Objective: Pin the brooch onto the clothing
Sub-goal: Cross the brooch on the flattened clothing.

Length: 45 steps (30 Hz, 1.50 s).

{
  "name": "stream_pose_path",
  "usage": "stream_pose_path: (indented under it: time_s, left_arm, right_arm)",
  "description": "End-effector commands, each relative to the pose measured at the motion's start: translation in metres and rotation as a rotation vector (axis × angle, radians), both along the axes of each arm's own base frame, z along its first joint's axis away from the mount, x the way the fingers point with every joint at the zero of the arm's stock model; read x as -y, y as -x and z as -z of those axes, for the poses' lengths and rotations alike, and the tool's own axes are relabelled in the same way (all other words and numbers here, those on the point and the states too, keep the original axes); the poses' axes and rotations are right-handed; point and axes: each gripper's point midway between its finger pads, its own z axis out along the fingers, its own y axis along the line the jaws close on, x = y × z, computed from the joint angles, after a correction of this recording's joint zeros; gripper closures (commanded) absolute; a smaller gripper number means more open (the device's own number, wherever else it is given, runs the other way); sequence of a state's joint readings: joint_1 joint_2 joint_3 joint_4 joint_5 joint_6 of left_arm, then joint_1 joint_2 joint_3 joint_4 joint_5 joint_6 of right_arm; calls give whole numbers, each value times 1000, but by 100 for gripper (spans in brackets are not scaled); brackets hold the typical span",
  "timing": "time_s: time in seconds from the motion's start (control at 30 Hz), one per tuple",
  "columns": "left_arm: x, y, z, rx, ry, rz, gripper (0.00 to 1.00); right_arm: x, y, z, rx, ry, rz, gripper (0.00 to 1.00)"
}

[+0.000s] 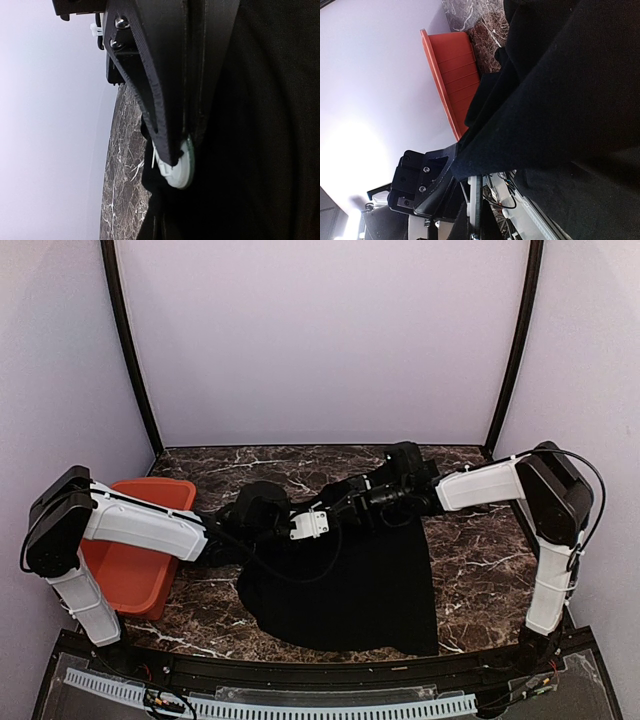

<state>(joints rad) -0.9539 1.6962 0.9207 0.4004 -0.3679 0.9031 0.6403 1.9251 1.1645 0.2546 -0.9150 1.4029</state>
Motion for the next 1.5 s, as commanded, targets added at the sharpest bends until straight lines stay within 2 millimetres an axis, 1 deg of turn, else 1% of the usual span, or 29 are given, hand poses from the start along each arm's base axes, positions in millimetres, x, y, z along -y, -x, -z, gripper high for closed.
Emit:
stream_pose_path:
  time_s: [0.0, 0.27, 0.63, 0.87, 0.97, 1.23, 1.37, 1.47]
  left_arm:
    - [3, 0, -5, -14, 7, -12, 99]
    - [3, 1, -3, -24, 0, -9, 99]
    - [4, 3, -3, -19, 3, 9, 99]
    - [3, 4, -8, 3, 8, 18, 99]
    - [3, 6, -10, 11, 14, 28, 99]
    - [2, 8, -10, 16, 5, 40, 99]
    - [2, 8, -10, 17, -2, 43, 99]
    - [3, 8, -9, 17, -2, 44, 99]
  right_arm:
    - [3, -2, -17, 64, -28, 8, 100]
    - [3, -4, -19, 79, -11, 6, 100]
    - [0, -6, -3, 48, 26, -2, 100]
    - [-2, -8, 6, 13, 45, -3, 100]
    - [-2, -11, 7, 9, 45, 1, 100]
    - [-4, -17, 0, 11, 29, 12, 100]
    - [-4, -18, 1, 6, 37, 15, 100]
    - [-3, -18, 7, 2, 62, 4, 100]
